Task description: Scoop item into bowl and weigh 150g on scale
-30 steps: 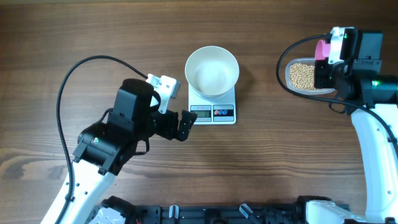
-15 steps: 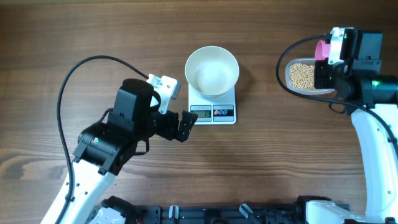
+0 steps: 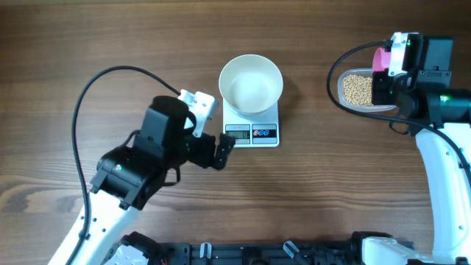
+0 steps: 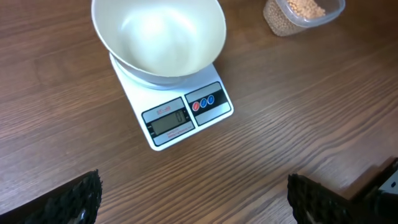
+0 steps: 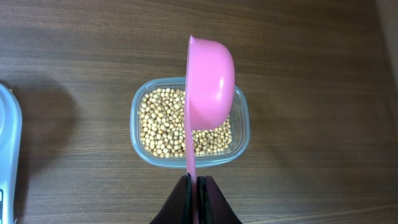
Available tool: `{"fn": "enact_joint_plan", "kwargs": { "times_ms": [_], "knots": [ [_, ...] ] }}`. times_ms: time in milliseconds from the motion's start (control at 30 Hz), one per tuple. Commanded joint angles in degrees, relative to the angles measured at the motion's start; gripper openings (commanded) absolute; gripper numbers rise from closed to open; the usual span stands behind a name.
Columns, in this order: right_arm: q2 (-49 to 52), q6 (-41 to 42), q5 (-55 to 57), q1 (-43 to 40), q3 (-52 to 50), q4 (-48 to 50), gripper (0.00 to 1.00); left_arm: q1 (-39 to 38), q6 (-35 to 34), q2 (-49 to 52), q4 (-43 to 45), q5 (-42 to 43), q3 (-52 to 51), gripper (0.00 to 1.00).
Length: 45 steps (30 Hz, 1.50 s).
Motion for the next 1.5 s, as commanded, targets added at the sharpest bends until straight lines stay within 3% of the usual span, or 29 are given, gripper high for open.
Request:
{"fn": "enact_joint_plan", "kwargs": {
  "times_ms": [0, 300, 1000, 1467],
  "knots": [
    [0.3, -0.5, -0.5, -0.2, -0.2, 0.0, 0.04, -2.6, -0.4, 0.1, 0.2, -4.3, 0.3, 1.00],
    [0.3, -0.6, -0.5, -0.2, -0.2, -0.3, 0.04, -2.1, -4.5, 1.4, 0.4, -8.9, 0.3, 1.00],
    [0.3, -0.7, -0.5, -0.3, -0.2, -0.5, 0.04, -2.1, -4.2, 1.4, 2.7, -6.5, 0.3, 1.00],
    [4.2, -0.8, -5.2, -8.0, -0.2, 1.7, 0.04, -2.1, -4.2, 1.4, 2.7, -6.5, 0.3, 1.00]
  ]
}}
